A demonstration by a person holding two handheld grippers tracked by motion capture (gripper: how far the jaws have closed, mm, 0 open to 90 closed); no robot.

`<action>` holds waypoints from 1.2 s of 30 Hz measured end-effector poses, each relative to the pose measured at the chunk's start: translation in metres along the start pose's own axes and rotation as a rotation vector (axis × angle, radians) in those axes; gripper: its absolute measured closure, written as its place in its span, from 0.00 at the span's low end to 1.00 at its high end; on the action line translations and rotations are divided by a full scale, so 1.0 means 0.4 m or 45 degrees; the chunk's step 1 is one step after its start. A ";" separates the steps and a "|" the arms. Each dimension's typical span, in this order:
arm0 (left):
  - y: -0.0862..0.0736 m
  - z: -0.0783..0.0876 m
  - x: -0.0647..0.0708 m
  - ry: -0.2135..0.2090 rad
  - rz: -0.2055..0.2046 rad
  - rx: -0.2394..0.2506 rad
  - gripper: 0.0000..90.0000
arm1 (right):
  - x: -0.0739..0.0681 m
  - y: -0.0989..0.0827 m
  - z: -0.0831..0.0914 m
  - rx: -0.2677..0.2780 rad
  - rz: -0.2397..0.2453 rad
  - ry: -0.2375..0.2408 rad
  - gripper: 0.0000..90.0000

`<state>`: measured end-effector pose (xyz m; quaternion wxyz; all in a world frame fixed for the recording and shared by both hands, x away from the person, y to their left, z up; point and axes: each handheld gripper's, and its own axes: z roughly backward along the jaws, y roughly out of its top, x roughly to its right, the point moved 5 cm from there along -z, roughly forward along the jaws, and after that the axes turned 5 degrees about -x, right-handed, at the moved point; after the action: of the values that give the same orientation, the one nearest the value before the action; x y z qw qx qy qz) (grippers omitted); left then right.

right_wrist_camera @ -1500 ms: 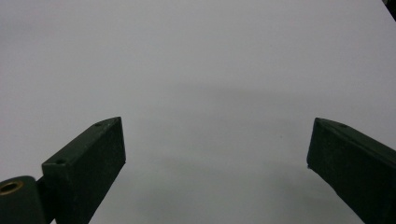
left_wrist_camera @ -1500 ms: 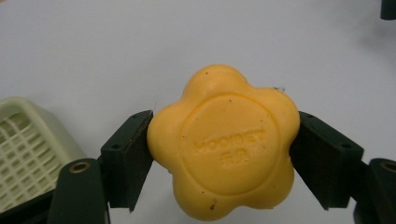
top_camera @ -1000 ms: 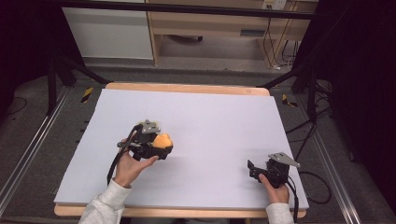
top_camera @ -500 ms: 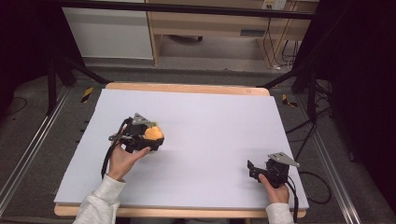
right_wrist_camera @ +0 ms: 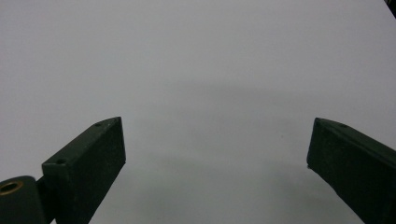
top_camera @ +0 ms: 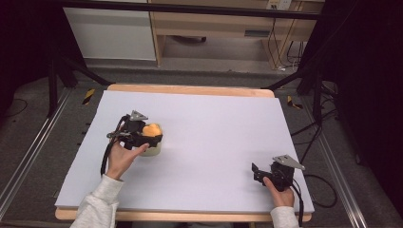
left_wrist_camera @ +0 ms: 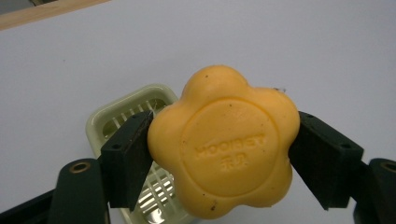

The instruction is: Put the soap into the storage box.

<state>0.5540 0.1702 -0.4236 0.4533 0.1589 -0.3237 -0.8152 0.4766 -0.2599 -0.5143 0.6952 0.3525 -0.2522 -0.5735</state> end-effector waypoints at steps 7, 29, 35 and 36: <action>0.001 -0.025 -0.029 0.020 0.021 -0.027 0.28 | 0.000 0.000 -0.001 -0.002 0.007 -0.004 0.05; -0.031 -0.079 -0.084 0.070 0.057 -0.108 0.28 | -0.001 0.000 0.000 0.003 0.007 -0.007 0.05; -0.037 -0.087 -0.091 0.075 0.068 -0.121 0.28 | -0.001 0.000 0.000 0.001 0.007 -0.008 0.05; -0.038 -0.088 -0.091 0.076 0.069 -0.124 0.28 | -0.001 0.000 0.000 0.002 0.006 -0.008 0.05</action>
<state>0.5835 0.1930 -0.4612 0.4918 0.1521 -0.2743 -0.8123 0.4765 -0.2593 -0.5144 0.6956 0.3506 -0.2556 -0.5726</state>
